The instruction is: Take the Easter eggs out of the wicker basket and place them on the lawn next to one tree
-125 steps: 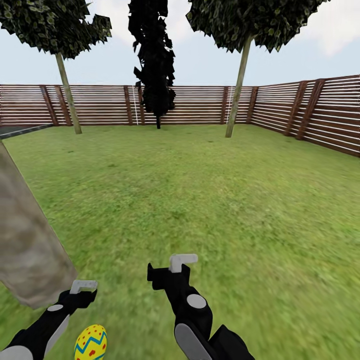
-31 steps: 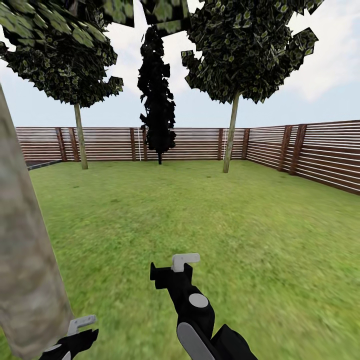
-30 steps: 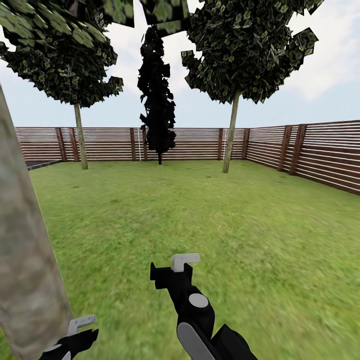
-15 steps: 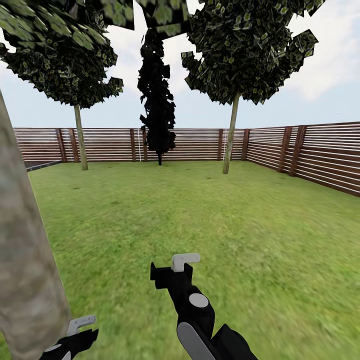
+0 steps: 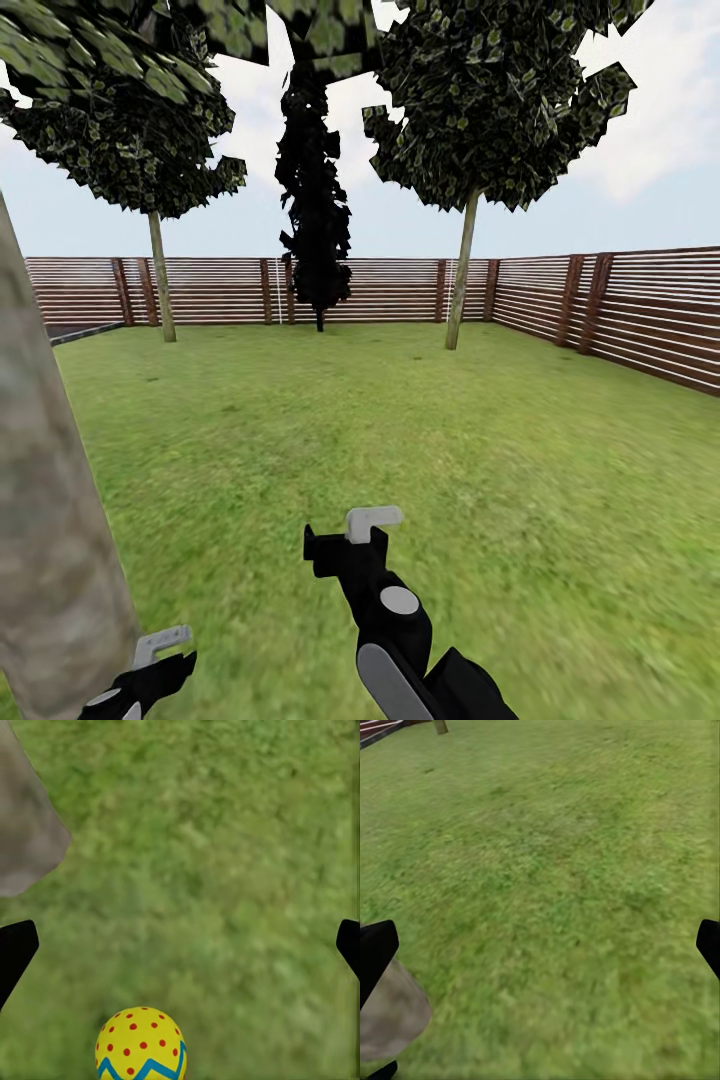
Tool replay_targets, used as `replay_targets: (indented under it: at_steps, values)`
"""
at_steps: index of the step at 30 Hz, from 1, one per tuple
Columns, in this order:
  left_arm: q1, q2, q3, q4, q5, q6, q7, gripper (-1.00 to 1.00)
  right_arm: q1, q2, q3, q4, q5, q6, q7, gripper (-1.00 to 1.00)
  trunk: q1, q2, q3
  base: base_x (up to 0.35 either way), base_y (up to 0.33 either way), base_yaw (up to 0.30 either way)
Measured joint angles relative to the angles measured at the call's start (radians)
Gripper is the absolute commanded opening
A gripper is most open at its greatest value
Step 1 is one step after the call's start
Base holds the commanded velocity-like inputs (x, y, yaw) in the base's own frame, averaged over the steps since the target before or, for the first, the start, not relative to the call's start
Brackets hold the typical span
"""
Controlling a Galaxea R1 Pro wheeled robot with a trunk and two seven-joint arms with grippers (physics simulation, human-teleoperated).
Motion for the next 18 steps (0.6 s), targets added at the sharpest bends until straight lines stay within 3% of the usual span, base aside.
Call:
replay_targets:
  at_steps: [18]
  values:
    - [0.001, 0.0, 0.0, 0.0, 0.005, -0.005, 0.001, 1.0, 0.0, -0.003, 0.0, -0.001, -0.002, -0.006, 0.001, 1.0, -0.069, 0.126, 0.056, 0.0, 0.0, 0.0]
